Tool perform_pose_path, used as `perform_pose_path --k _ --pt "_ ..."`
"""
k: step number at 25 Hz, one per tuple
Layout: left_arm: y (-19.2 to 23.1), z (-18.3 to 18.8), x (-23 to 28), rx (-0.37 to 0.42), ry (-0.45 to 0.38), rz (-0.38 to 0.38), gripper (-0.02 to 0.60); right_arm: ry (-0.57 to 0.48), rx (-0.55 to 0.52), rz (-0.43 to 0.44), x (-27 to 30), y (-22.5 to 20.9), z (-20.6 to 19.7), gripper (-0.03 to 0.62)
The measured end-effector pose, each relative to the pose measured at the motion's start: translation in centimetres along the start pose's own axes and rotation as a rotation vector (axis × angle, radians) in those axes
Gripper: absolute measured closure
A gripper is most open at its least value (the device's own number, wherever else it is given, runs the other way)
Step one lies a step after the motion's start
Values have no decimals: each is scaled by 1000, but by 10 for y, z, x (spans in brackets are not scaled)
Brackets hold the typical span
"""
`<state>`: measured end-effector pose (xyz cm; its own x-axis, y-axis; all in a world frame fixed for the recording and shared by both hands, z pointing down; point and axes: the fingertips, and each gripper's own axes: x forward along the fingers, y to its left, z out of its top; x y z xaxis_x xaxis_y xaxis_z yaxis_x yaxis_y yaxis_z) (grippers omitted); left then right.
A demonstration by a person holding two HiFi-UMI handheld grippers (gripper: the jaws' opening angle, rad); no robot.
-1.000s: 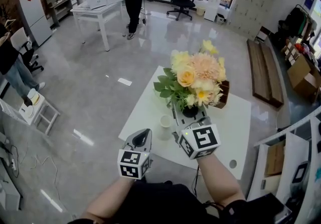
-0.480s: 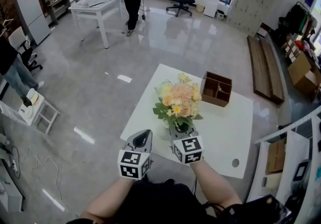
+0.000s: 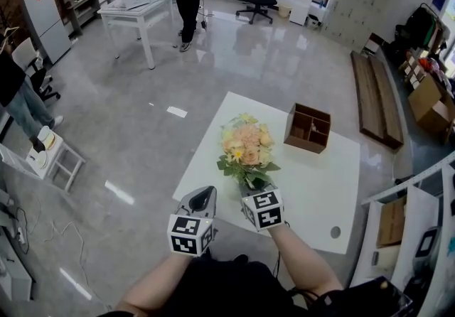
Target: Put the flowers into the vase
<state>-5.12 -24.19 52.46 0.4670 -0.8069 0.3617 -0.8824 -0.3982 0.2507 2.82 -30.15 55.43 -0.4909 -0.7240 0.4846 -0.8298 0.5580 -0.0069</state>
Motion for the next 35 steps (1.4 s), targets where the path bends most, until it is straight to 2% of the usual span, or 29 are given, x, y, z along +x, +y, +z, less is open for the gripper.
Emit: perform_pose_path --k 5,12,35 --pt "1 0 -1 -1 1 -6 575 39 3 2 3 -1 -1 556" --pt "2 1 1 -3 -1 -10 575 157 -32 40 7 -1 -3 542" --pt "-2 -2 1 -13 -4 -36 575 297 -60 43 -2 1 -11 513"
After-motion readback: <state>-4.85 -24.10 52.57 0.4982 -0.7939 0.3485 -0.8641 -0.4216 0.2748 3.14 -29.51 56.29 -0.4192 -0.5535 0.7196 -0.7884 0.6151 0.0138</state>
